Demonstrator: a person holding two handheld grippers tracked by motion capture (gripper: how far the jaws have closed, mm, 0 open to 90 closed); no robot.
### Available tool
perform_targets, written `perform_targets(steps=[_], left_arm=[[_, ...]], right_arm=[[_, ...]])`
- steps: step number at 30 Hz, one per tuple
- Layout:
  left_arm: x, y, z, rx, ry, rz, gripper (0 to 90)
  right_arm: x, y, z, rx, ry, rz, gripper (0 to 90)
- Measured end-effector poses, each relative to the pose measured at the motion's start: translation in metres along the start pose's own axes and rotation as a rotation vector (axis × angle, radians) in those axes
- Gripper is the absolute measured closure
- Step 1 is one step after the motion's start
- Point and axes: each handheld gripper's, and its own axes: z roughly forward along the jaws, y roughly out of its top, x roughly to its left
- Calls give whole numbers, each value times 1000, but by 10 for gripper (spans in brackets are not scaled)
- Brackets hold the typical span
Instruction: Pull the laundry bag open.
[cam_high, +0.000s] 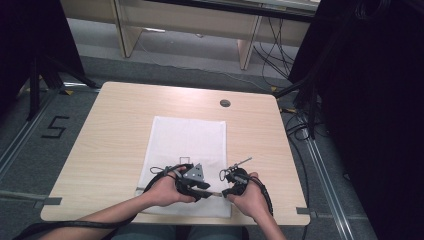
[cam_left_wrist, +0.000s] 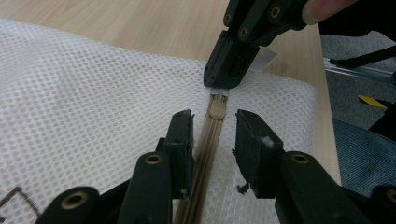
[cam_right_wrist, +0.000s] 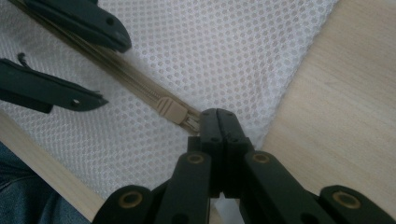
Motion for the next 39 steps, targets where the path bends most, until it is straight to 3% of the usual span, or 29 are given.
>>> perform_targets(steps=[15,17,18,20,21,25,29,32,39], left_arm=[[4,6,18,12,-29,-3,714],[3,6,19,15,-29,-14,715],[4,6,19,18,-30,8,715],[4,6,20,21,-30,-15,715],[6,7,21,23,-32,5,715],[4,8,23,29,-29,-8,714],[4,8,28,40,-31,6,713],[3,7,30,31,-33,-12,714],[5,8,32,33,-38,-6,718]], right_arm=[[-1,0,0,-2,2,9,900],[-1,0,0,-4,3,6,900],[-1,0,0,-1,2,8,900],[-1,0,0,-3,4,-2,900],[-1,0,0,-3,3,-2,900],[-1,0,0,1,3,2,900],[-1,0,1,-4,4,11,900],[-1,0,0,-1,5,9,900],[-1,0,0,-1,5,10,900]])
